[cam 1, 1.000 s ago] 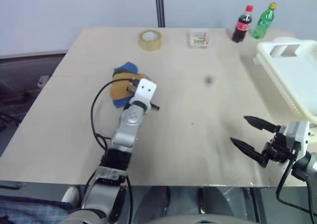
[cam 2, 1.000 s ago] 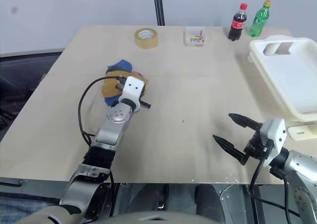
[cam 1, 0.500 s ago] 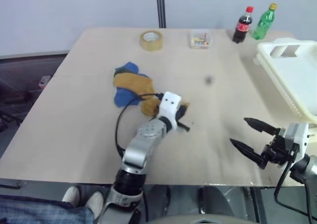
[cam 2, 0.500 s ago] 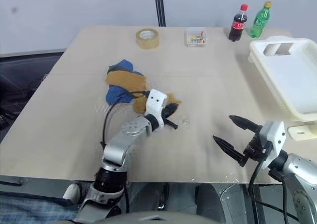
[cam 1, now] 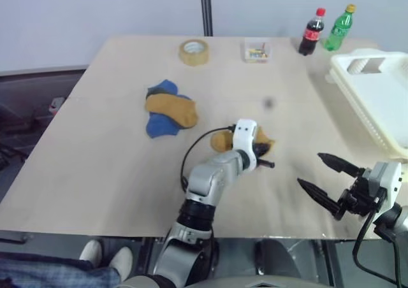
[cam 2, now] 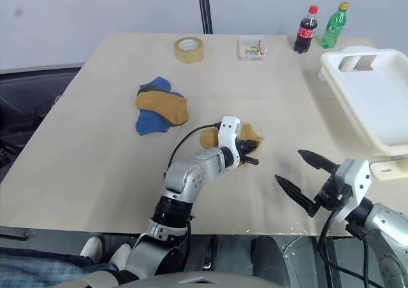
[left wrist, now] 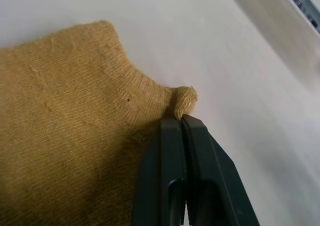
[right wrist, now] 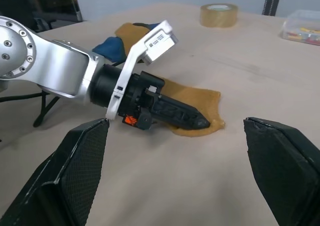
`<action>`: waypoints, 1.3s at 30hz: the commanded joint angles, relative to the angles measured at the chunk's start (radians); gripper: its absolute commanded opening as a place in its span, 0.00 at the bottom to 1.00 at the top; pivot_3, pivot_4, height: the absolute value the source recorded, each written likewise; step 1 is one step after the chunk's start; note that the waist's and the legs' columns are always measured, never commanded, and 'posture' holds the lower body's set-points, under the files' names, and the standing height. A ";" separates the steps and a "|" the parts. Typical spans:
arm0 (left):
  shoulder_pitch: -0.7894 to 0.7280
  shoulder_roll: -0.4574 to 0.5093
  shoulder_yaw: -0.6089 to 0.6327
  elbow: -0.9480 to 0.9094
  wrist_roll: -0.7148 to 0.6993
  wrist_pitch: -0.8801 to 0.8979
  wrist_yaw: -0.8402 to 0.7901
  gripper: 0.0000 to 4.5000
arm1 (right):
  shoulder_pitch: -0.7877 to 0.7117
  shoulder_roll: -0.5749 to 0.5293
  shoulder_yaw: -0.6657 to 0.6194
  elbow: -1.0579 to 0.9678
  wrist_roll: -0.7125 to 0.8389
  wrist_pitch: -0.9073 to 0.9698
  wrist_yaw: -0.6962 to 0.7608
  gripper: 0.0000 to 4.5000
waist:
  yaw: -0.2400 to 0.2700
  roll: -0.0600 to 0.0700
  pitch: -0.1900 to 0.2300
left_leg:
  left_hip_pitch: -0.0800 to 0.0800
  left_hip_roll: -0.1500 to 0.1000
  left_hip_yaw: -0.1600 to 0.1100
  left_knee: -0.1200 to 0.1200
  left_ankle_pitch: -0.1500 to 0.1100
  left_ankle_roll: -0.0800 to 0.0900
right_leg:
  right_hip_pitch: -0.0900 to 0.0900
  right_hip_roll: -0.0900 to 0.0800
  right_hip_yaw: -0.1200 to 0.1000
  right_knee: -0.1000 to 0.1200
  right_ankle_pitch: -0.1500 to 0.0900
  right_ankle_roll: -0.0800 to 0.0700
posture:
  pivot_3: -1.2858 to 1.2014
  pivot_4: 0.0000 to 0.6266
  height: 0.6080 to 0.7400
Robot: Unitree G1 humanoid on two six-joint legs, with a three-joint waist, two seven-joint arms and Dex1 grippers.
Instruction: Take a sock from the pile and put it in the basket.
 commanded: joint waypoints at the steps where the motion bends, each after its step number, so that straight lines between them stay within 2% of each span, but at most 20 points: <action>1: 0.000 -0.188 0.016 0.042 -0.029 -0.071 0.069 0.13 | 0.010 0.006 -0.025 -0.052 0.015 -0.010 -0.016 1.00 | 0.000 0.000 0.000 | 0.000 0.000 0.000 0.000 0.000 0.000 | 0.000 0.000 0.000 0.000 0.000 0.000 | 0.52 0.24 1.00; 2: 0.000 -0.193 0.016 0.047 -0.040 -0.090 0.077 0.18 | 0.012 0.007 -0.024 -0.055 0.015 -0.010 -0.020 1.00 | 0.000 0.000 0.000 | 0.000 0.000 0.000 0.000 0.000 0.000 | 0.000 0.000 0.000 0.000 0.000 0.000 | 0.52 0.24 1.00; 3: -0.002 -0.196 0.013 0.052 -0.050 -0.124 0.082 0.31 | 0.011 0.008 -0.023 -0.056 0.016 -0.009 -0.024 1.00 | 0.000 0.000 0.000 | 0.000 0.000 0.000 0.000 0.000 0.000 | 0.000 0.000 0.000 0.000 0.000 0.000 | 0.52 0.24 1.00; 5: -0.020 -0.191 0.003 0.047 -0.078 -0.176 0.066 0.44 | 0.006 0.011 -0.015 -0.054 0.012 -0.009 -0.031 1.00 | -0.001 0.000 0.000 | 0.001 0.000 0.000 0.000 0.000 0.000 | 0.000 0.000 0.000 0.001 0.000 0.000 | 0.52 0.24 1.00; 8: -0.047 -0.135 -0.001 -0.027 -0.162 -0.167 -0.006 0.67 | -0.007 0.017 0.000 -0.054 0.007 -0.008 -0.043 1.00 | 0.001 0.000 0.000 | 0.000 0.000 0.001 0.000 0.000 0.000 | 0.000 0.000 0.001 0.001 0.000 0.000 | 0.52 0.24 1.00; 10: -0.055 -0.075 -0.017 -0.081 -0.190 -0.141 -0.049 0.67 | -0.016 0.017 0.005 -0.050 0.006 -0.007 -0.046 1.00 | 0.001 0.000 0.000 | -0.001 0.000 0.000 0.000 0.000 0.000 | -0.001 0.000 0.000 0.000 0.000 0.000 | 0.52 0.24 1.00; 12: -0.053 0.028 -0.052 -0.162 -0.183 -0.120 -0.119 0.67 | -0.024 0.019 0.013 -0.043 0.001 -0.008 -0.047 1.00 | 0.001 0.000 0.000 | -0.002 0.000 0.000 0.000 0.000 -0.001 | -0.001 0.000 0.000 0.000 0.000 0.000 | 0.52 0.24 1.00; 16: -0.039 0.296 -0.107 -0.305 -0.081 -0.160 -0.256 0.67 | -0.043 0.024 0.033 -0.028 -0.009 -0.013 -0.050 1.00 | -0.009 0.001 0.000 | -0.002 0.000 0.001 0.000 0.003 -0.004 | -0.002 0.001 0.001 -0.001 0.000 0.000 | 0.52 0.24 1.00; 18: -0.031 0.383 -0.095 -0.312 -0.035 -0.188 -0.260 0.67 | -0.048 0.029 0.044 -0.026 -0.018 -0.017 -0.052 1.00 | -0.014 0.001 0.000 | 0.001 0.001 0.002 -0.003 0.002 -0.004 | -0.001 0.002 0.003 0.000 0.000 -0.001 | 0.52 0.24 1.00; 22: -0.006 0.493 -0.055 -0.236 0.054 -0.233 -0.236 0.67 | -0.066 0.040 0.062 -0.013 -0.035 -0.022 -0.055 1.00 | -0.005 0.001 0.000 | 0.003 0.002 0.002 -0.004 0.001 -0.001 | 0.000 0.003 0.003 0.000 0.000 -0.001 | 0.52 0.24 1.00; 29: 0.030 0.545 -0.111 -0.122 0.180 -0.313 -0.253 0.67 | -0.100 0.050 0.088 0.004 -0.056 -0.026 -0.051 1.00 | 0.002 0.000 0.000 | 0.001 0.000 0.000 -0.004 0.001 -0.001 | -0.001 0.001 0.002 -0.001 0.000 -0.001 | 0.52 0.24 1.00; 35: 0.074 0.515 -0.064 -0.163 0.173 -0.225 -0.225 0.67 | -0.110 0.053 0.089 0.019 -0.063 -0.031 -0.048 1.00 | -0.002 0.000 0.000 | 0.001 0.001 0.000 -0.004 0.001 -0.001 | -0.001 0.001 0.002 -0.001 0.000 -0.001 | 0.52 0.24 1.00; 38: 0.096 0.509 -0.068 -0.211 0.164 -0.171 -0.231 0.50 | -0.115 0.056 0.093 0.026 -0.066 -0.035 -0.046 1.00 | -0.002 0.000 0.000 | 0.002 0.001 0.000 -0.004 0.001 -0.001 | -0.001 0.001 0.002 0.000 0.000 -0.001 | 0.52 0.24 1.00; 39: 0.110 0.511 -0.073 -0.237 0.161 -0.153 -0.234 0.41 | -0.117 0.056 0.094 0.028 -0.067 -0.036 -0.045 1.00 | -0.002 0.000 0.000 | 0.002 0.001 0.001 -0.004 0.001 -0.001 | -0.001 0.001 0.002 0.000 0.000 -0.001 | 0.52 0.24 1.00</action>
